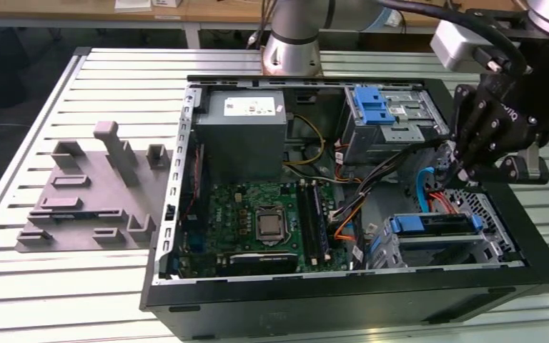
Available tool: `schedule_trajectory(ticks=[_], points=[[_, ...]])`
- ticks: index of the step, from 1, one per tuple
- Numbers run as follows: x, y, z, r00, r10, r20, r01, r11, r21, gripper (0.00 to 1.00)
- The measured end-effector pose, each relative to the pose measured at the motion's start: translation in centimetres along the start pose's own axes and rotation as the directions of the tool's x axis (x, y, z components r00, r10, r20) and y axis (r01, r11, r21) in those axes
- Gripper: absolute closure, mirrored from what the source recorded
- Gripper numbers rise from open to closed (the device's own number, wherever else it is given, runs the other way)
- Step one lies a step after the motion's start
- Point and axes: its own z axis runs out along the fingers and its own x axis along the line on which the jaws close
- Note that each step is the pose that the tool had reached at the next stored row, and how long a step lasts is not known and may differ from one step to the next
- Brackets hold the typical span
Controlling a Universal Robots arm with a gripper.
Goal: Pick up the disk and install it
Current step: 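Insert the second disk wire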
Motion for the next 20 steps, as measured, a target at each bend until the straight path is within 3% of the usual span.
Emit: schedule_trajectory(ticks=[4,7,13,17,18,20], points=[[-0.96,0.14,-0.07,1.0000,0.000,-0.0016,0.000,1.0000,0.0001,0.89],[-1.62,0.21,-0.29,1.0000,0.000,-0.0071,0.000,1.0000,0.0006,0.89],[-2.37,0.28,-0.38,0.9996,0.000,-0.0271,0.000,1.0000,0.0022,0.89],[-2.85,0.32,-0.27,0.9996,0.000,-0.0278,0.000,1.0000,0.0023,0.89],[-2.91,0.32,-0.20,0.9996,0.000,-0.0277,0.000,1.0000,0.0022,0.83],[-2.99,0.32,-0.03,0.9996,0.000,-0.0278,0.000,1.0000,0.0023,0.83]])
